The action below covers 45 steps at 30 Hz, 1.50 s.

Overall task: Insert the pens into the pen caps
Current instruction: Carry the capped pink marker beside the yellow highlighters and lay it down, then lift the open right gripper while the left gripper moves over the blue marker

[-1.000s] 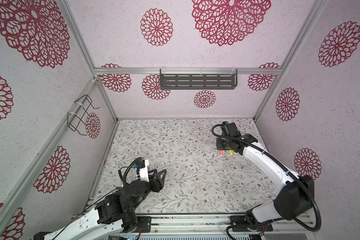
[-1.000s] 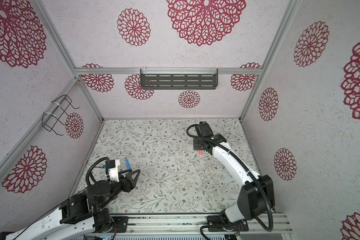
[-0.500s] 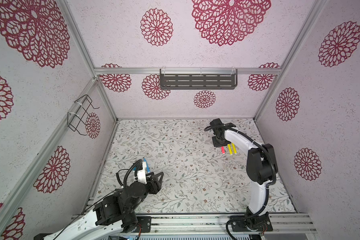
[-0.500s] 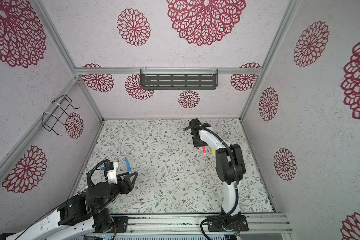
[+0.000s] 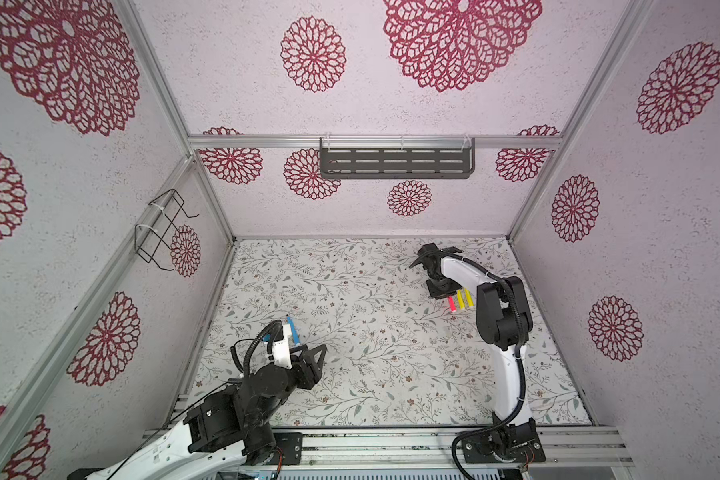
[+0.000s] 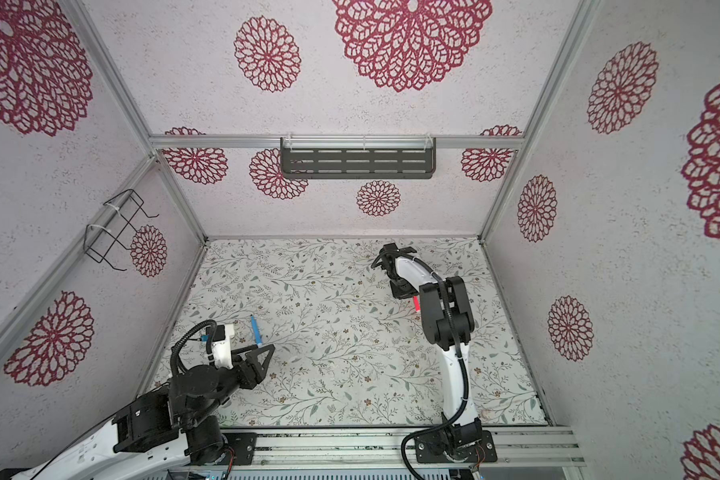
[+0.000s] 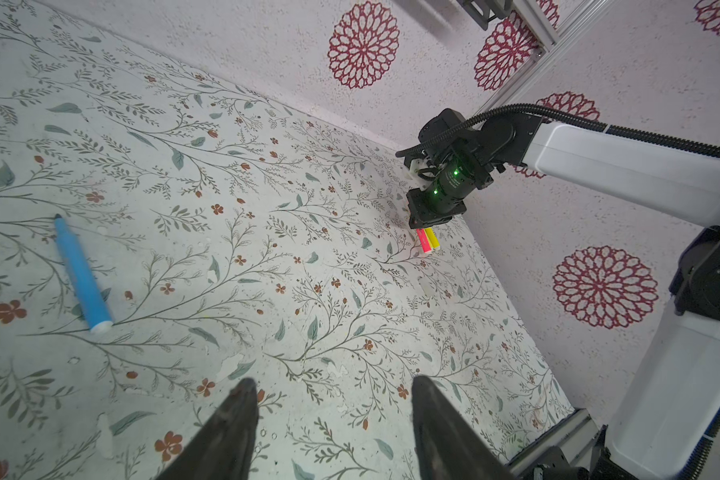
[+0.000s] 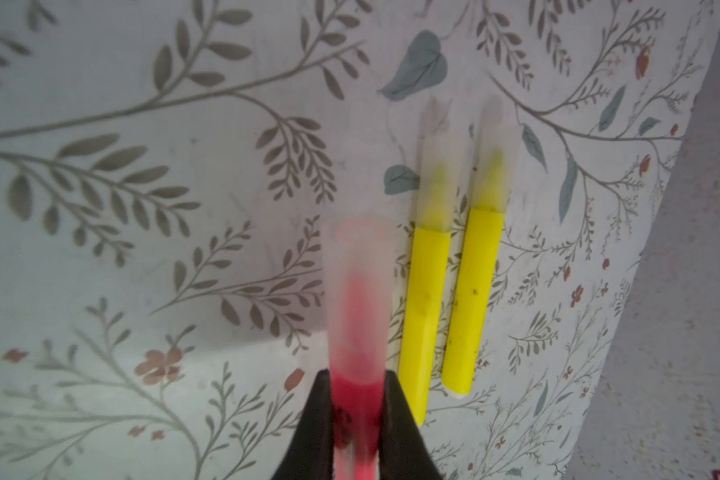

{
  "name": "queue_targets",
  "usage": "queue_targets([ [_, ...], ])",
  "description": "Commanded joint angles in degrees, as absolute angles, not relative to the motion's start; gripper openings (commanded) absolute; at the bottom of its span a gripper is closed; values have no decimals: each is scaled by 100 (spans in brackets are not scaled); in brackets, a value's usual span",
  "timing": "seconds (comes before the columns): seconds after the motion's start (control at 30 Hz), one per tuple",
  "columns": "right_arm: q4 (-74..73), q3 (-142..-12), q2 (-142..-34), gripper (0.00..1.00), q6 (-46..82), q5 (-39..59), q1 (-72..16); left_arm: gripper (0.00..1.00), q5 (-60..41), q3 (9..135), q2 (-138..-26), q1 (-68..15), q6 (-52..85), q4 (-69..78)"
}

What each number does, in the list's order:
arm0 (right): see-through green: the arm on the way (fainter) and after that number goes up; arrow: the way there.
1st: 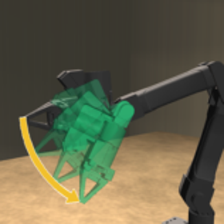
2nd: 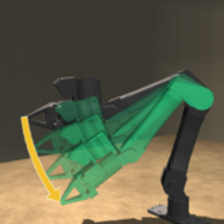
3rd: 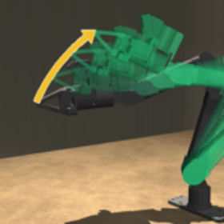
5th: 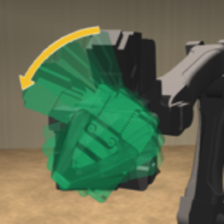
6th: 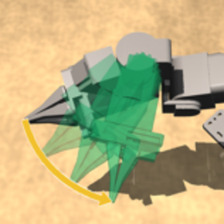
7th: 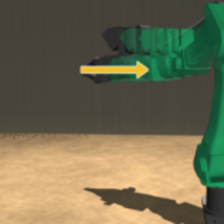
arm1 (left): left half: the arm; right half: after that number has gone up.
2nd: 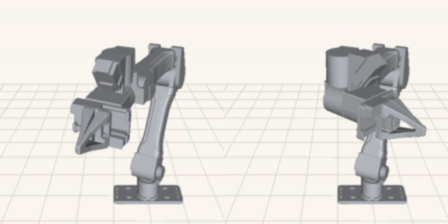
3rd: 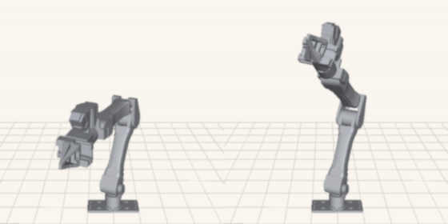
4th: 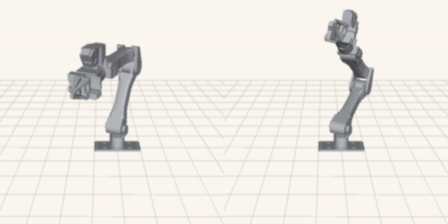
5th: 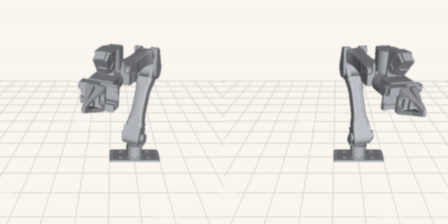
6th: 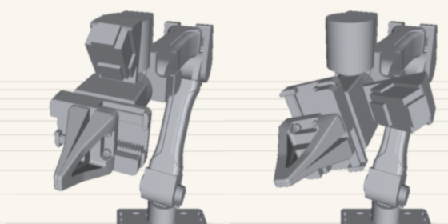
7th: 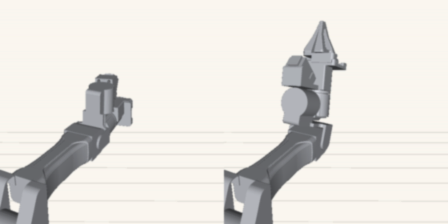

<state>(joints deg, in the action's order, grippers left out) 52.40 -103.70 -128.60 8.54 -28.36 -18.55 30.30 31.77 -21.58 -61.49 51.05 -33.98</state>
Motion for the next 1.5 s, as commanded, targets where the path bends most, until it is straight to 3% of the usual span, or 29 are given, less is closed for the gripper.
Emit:
queue_targets([
  [0.0,5537,-10705,-13001,6,762,-3199,-1750,62,3037,3216,-2076,-6165,5133,-3351],
  [0.2,5770,-11066,-13287,12,814,-3409,-1687,61,3002,3270,-2049,-6169,5120,-3383],
  [0.33,5793,-11084,-13140,46,893,-3365,-1705,62,2980,3261,-2039,-6169,5109,-3326],
  [0.43,5795,-11044,-12899,54,959,-3520,-1752,62,2992,3261,-2080,-6171,5080,-3271],
  [0.7,5682,-10751,-11778,55,1055,-3427,-2097,63,3015,3407,-2644,-6160,5002,-3178],
  [0.9,5181,-10150,-10787,54,1065,-1943,-2430,78,3594,3827,-3509,-5904,5836,-3907],
  [1.3,4910,-9377,-9763,52,1453,-1089,-2977,80,1530,4060,-5379,-2860,5945,-3778],
  [1.47,4709,-8815,-9241,52,1572,-934,-3019,83,1279,4413,-6600,-2220,5911,-3631],
])
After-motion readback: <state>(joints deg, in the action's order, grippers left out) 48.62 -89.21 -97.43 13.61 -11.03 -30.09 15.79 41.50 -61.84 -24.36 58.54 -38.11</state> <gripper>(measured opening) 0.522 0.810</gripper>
